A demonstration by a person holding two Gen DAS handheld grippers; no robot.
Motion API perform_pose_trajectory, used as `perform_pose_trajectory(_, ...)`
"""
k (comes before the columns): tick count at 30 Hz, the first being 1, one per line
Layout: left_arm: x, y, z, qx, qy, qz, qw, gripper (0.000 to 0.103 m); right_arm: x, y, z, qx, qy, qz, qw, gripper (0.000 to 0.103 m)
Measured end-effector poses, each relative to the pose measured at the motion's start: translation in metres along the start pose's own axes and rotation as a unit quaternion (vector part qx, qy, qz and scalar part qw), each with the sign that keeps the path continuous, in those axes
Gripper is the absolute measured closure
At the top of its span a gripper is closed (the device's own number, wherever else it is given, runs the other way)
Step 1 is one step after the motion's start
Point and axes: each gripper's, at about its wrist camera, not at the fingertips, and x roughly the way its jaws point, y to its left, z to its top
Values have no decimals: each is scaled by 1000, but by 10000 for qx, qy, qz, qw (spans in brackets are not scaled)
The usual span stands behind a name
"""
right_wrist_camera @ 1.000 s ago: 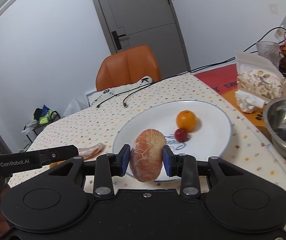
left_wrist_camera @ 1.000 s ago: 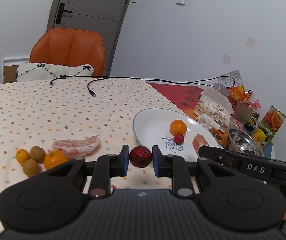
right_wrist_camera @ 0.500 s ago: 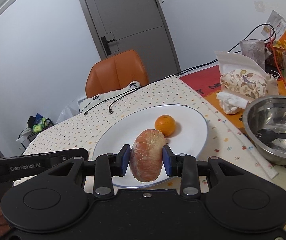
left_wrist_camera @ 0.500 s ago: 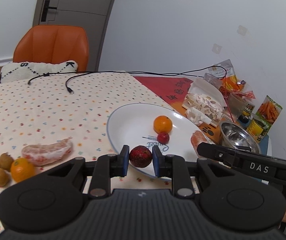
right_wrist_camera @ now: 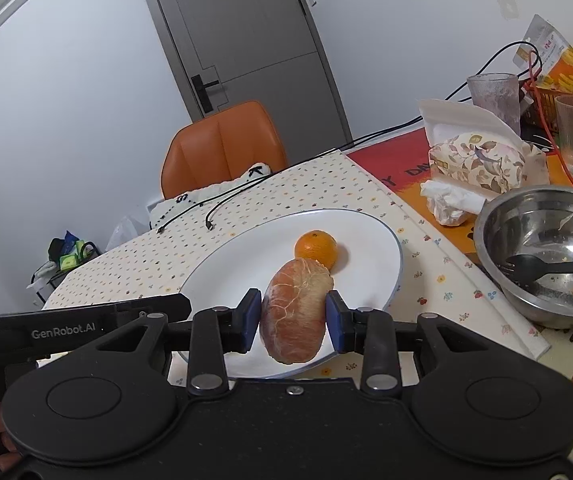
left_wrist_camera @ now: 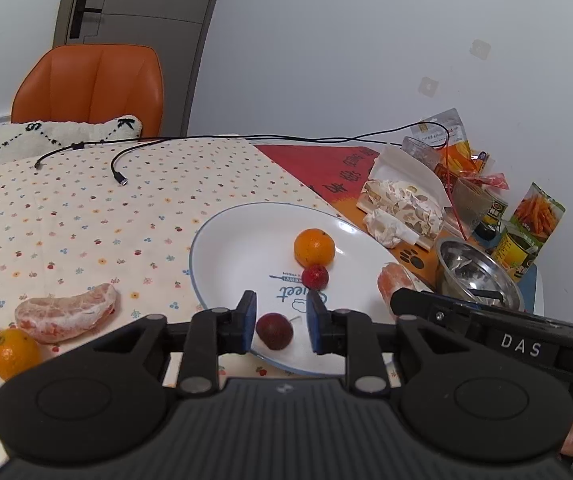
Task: Organize fruits
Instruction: 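Carry the pomelo segment and dark plum over the white plate, then open both tools to release the pomelo segment and plum onto the plate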
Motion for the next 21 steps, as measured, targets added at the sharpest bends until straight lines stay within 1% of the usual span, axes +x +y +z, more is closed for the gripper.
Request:
perform_pose_trajectory(2, -1, 1, 1, -38, 19, 20, 10000, 74, 0, 0, 0, 0, -1, 0, 10000, 70)
perform_pose_trajectory(3, -2, 2, 1, -55, 30, 43, 10000, 72, 0, 0, 0, 2, -4, 4, 10000, 70)
perform_pose_trajectory(5, -4, 4, 1, -89, 36, 112, 9999, 65, 1, 0, 0, 12, -15, 10, 10000, 70)
perform_pose_trajectory(7, -8, 7, 0, -115, 12, 156, 9998, 56, 2, 0, 1, 11, -29, 16, 10000, 70)
perform_pose_trajectory(10, -15, 11, 0, -171, 1, 201, 9997, 47, 2, 1, 2, 26, -73, -10, 10000, 68)
perform_pose_trajectory(12, -18, 15, 0, -194, -16, 229, 9995, 43, 0, 3, 2, 30, -150, -96, 9998, 63)
perform_pose_trajectory(15, -24, 18, 0, -207, -51, 341, 9992, 34, -4, 6, 2, 1, -210, -43, 9998, 48)
perform_pose_trajectory(19, -33, 20, 0, -219, -148, 453, 9986, 23, -11, 12, 2, -70, -275, 1, 9996, 41)
perform_pose_trajectory(21, -37, 20, -1, -203, -178, 488, 9984, 21, -14, 14, 2, -52, -293, 23, 9996, 34)
